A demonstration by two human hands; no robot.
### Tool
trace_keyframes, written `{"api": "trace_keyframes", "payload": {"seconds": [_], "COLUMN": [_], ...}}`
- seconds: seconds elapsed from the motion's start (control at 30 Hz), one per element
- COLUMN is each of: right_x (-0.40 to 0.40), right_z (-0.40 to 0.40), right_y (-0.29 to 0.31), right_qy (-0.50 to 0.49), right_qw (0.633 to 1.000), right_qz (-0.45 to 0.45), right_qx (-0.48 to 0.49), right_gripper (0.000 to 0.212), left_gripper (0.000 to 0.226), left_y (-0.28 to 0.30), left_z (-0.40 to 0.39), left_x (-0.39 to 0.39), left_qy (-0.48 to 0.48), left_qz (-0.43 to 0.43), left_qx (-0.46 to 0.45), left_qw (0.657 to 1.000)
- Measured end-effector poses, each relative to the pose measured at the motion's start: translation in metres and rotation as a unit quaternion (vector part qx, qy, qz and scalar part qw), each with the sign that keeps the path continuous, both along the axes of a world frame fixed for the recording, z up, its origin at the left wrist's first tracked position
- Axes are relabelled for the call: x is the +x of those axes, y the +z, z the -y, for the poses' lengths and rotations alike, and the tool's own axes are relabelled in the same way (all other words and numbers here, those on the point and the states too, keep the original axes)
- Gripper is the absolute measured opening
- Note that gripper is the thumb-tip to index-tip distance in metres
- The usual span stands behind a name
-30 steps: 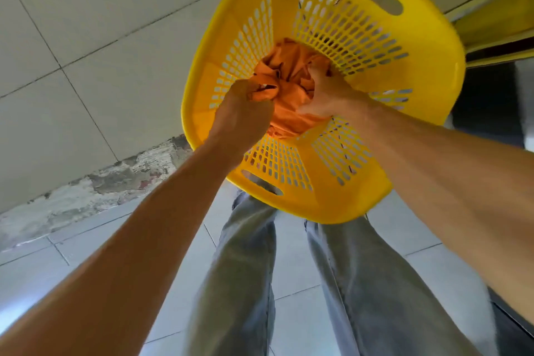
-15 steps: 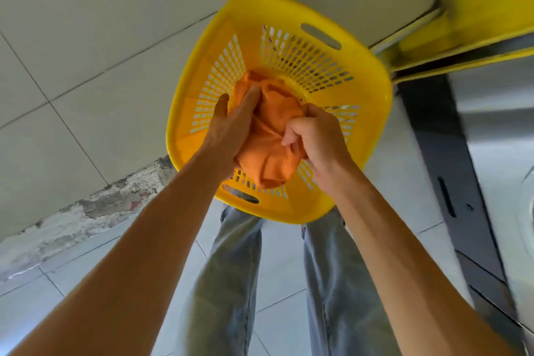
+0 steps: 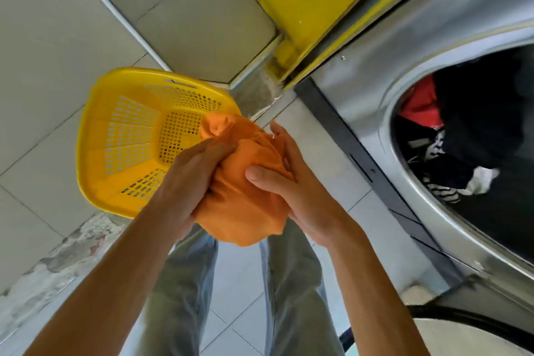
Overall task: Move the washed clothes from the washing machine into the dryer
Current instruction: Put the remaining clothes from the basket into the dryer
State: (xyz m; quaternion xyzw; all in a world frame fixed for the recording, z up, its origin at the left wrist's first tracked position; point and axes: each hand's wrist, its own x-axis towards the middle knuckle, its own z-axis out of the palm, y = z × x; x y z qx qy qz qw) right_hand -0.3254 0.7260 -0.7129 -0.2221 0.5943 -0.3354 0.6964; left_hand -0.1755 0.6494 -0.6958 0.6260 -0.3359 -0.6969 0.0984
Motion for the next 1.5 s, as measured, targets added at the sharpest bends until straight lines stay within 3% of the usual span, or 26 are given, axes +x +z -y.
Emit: {"api": "trace_keyframes", "payload": {"seconds": [0.07,0.13,0.23,0.3,0.4,0.5,0.6,0.67,0.77,0.83,0.93,1.17,1.5], "right_x": [-0.030,-0.066,-0.128,-0.166,-0.221,-0.273,-0.319,-0.344,-0.363,-0.355,-0.318,-0.195,-0.025], "right_z": [-0.012,-0.029,-0.057,-0.077,-0.100,-0.109,-0.095,-0.070,-0.036,-0.021,-0.011,-0.028,-0.025], "right_y": [0.014,0.025,0.033,0.037,0.037,0.033,0.021,0.004,-0.028,-0.042,-0.049,-0.054,-0.014], "right_qy": [-0.038,-0.097,-0.193,-0.242,-0.321,-0.353,-0.338,-0.321,-0.232,-0.196,-0.177,-0.069,-0.043], "right_qw": [0.999,0.994,0.977,0.963,0.926,0.894,0.902,0.911,0.903,0.881,0.870,0.923,0.948], "right_qz": [0.002,-0.050,-0.092,-0.119,-0.196,-0.269,-0.264,-0.251,-0.355,-0.427,-0.458,-0.378,-0.316], "right_qx": [-0.001,0.009,0.024,0.025,0.034,0.053,0.045,0.064,0.066,0.055,0.051,0.014,0.003], "right_gripper": [0.061,0.041,0.024,0.020,0.018,0.018,0.020,0.038,0.048,0.045,0.037,0.040,0.037], "left_gripper": [0.029,0.020,0.017,0.036,0.039,0.035,0.034,0.034,0.031,0.031,0.029,0.031,0.030], "left_y": [0.014,0.023,0.034,0.041,0.044,0.036,0.019,0.009,-0.001,-0.005,-0.009,-0.012,-0.001], "left_z": [-0.008,-0.018,-0.033,-0.041,-0.043,-0.037,-0.033,-0.033,-0.035,-0.037,-0.040,-0.033,-0.027], "left_x": [-0.038,-0.080,-0.146,-0.187,-0.226,-0.239,-0.228,-0.215,-0.198,-0.190,-0.179,-0.133,-0.020], "left_qy": [-0.044,-0.079,-0.126,-0.178,-0.238,-0.219,-0.217,-0.211,-0.191,-0.181,-0.167,-0.143,-0.164], "left_qz": [-0.031,-0.060,-0.092,-0.076,-0.043,-0.039,-0.010,0.016,0.054,0.066,0.063,0.082,0.151], "left_qx": [0.021,0.048,0.082,0.098,0.032,0.012,0.010,0.011,0.013,0.012,0.016,0.004,-0.040], "left_qw": [0.998,0.994,0.984,0.976,0.970,0.975,0.976,0.977,0.980,0.981,0.984,0.986,0.974]}}
